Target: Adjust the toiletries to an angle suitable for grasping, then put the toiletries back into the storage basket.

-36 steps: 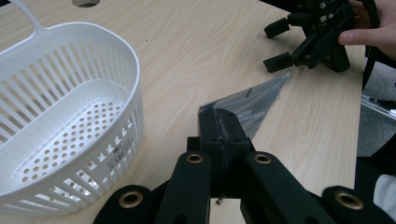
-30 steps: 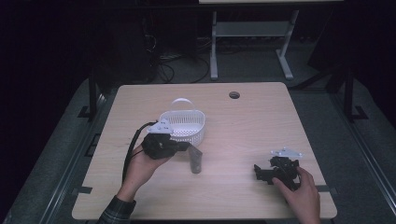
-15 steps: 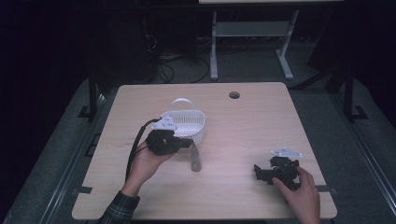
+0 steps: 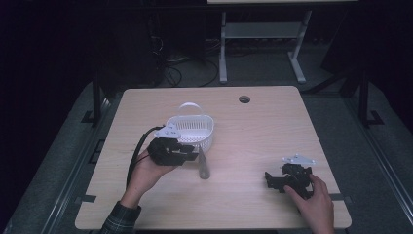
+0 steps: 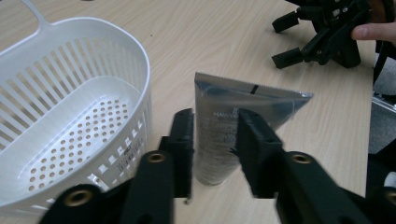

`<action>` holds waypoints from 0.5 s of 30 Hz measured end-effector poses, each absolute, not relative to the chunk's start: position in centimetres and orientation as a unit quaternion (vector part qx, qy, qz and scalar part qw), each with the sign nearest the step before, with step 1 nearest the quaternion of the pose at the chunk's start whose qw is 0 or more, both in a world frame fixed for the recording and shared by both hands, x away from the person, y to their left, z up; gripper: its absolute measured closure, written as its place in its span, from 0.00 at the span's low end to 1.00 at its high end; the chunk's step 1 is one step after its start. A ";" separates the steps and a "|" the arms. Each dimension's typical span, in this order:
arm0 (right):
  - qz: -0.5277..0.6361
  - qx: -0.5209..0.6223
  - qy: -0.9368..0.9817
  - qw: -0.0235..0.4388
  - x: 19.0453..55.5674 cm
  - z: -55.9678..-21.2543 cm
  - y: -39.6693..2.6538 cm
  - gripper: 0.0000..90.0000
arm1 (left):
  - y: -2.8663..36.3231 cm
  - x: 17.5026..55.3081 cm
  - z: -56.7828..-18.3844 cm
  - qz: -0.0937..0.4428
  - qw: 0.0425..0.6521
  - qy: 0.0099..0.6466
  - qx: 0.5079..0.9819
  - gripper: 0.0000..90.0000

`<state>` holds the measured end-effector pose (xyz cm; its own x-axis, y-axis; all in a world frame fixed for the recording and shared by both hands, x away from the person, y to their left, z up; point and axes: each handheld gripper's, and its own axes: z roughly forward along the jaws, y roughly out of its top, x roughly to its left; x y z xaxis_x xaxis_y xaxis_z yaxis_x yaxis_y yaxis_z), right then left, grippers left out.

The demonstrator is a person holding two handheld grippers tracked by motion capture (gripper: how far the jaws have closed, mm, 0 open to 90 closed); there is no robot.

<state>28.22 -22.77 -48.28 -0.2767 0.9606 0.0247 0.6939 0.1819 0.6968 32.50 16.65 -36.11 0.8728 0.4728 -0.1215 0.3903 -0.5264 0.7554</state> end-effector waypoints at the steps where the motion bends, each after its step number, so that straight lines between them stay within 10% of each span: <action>1: 0.307 0.561 0.737 0.217 28.2 -48.3 -22.8 0.00 | 16.7 32.5 -36.1 0.047 0.417 0.248 0.873 0.64; 15: 0.307 0.561 0.738 0.217 28.2 -48.3 -22.8 0.00 | 16.5 31.9 -35.8 0.045 0.406 0.233 0.883 0.18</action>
